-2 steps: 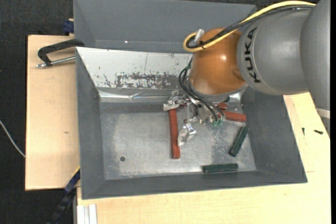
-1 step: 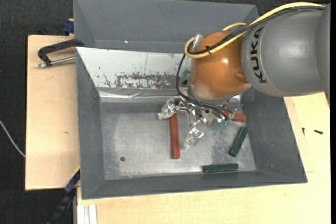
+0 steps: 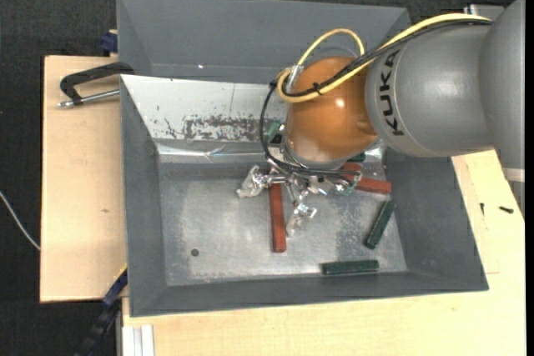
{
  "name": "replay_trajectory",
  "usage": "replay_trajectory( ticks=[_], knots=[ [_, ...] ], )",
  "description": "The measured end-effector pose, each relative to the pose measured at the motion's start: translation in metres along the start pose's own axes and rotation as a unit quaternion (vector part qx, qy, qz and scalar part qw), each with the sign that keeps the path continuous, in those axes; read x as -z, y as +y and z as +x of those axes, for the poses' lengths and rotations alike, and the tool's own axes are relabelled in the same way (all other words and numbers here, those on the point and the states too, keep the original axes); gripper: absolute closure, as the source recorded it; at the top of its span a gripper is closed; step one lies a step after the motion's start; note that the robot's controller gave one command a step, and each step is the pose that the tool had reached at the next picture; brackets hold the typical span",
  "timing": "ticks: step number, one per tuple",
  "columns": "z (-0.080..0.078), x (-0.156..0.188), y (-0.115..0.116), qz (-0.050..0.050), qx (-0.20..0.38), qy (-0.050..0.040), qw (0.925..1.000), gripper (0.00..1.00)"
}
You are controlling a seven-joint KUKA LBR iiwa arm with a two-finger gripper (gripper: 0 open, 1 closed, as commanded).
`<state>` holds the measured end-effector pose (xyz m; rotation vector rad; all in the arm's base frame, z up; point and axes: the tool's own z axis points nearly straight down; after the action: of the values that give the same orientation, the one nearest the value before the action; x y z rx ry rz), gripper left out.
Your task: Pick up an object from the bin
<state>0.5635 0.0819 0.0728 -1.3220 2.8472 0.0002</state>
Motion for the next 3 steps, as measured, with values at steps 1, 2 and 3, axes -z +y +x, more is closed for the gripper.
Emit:
replay_trajectory(
  ticks=[1,2,3],
  knots=[
    [-0.0071,0.0048,-0.0075,0.001,0.080,0.0049,0.9968,1.00],
    [-0.0072,0.0049,-0.0076,0.001,0.080,0.0046,0.9968,1.00],
    [-0.0067,0.0080,-0.0065,0.000,0.079,0.0037,0.9968,1.00]
  ],
)
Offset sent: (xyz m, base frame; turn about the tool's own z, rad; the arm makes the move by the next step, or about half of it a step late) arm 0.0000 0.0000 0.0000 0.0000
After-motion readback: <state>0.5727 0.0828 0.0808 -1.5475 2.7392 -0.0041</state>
